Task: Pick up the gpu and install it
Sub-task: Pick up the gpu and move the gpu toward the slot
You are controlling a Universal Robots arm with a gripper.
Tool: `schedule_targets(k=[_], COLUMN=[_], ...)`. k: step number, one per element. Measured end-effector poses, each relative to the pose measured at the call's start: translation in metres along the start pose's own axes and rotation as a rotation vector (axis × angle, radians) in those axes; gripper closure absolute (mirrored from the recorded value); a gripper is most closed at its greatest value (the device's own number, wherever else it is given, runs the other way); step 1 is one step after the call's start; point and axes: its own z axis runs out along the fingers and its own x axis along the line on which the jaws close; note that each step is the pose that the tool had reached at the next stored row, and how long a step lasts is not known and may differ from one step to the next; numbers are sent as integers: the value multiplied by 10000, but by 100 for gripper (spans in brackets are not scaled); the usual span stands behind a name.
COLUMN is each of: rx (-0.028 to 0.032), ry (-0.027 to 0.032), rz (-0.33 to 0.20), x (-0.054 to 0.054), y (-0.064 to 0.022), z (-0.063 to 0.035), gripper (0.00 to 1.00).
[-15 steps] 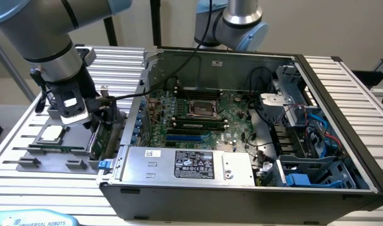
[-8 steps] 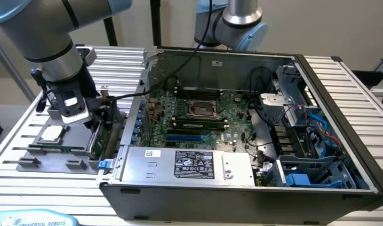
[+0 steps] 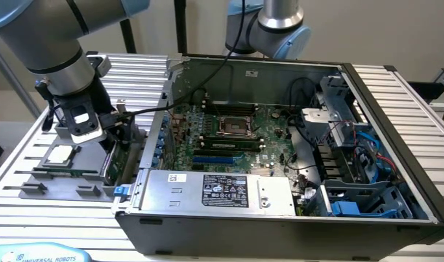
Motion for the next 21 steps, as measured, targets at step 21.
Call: schedule_targets(k=[21], rx=[58], ry=[-2], rz=[-99], x=[3], y=[-2], z=[0], gripper=[62])
